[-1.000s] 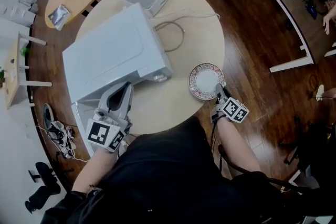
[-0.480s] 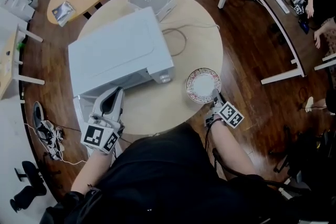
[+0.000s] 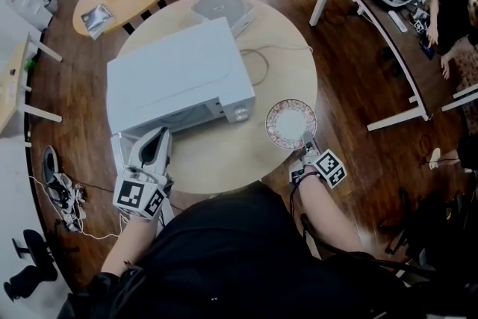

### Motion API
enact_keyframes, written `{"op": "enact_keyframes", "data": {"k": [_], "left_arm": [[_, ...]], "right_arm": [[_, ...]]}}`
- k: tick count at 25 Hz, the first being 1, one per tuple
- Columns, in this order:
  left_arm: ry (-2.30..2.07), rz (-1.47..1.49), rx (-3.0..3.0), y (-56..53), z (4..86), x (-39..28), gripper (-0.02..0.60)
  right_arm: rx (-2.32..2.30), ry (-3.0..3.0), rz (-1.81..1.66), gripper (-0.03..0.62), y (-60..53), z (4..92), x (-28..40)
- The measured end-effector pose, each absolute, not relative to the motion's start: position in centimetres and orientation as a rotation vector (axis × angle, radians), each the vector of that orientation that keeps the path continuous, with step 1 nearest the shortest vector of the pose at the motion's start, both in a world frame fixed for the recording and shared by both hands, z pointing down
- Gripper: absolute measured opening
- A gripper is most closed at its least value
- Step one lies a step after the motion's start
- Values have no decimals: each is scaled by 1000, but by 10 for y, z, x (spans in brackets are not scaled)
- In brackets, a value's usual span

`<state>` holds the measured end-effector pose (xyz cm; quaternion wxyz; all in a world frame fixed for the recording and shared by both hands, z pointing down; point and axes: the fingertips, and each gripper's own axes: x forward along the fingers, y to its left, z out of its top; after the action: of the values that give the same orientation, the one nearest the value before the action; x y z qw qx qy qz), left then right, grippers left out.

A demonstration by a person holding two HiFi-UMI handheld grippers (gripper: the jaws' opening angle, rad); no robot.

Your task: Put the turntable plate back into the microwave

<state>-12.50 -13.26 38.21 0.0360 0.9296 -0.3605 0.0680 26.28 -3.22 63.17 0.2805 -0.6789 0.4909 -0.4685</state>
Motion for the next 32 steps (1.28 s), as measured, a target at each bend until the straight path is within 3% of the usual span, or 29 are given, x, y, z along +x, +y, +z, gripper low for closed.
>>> {"op": "enact_keyframes", "data": {"k": [18, 32], "left_arm": [[-1224, -50, 2854, -111, 327, -180, 3], [-1215, -61, 2841, -93, 329, -202, 4]], "right_arm": [[-1740, 1187, -1246, 20, -23, 587, 254], [-1756, 1196, -1264, 20, -13, 588, 237]]}}
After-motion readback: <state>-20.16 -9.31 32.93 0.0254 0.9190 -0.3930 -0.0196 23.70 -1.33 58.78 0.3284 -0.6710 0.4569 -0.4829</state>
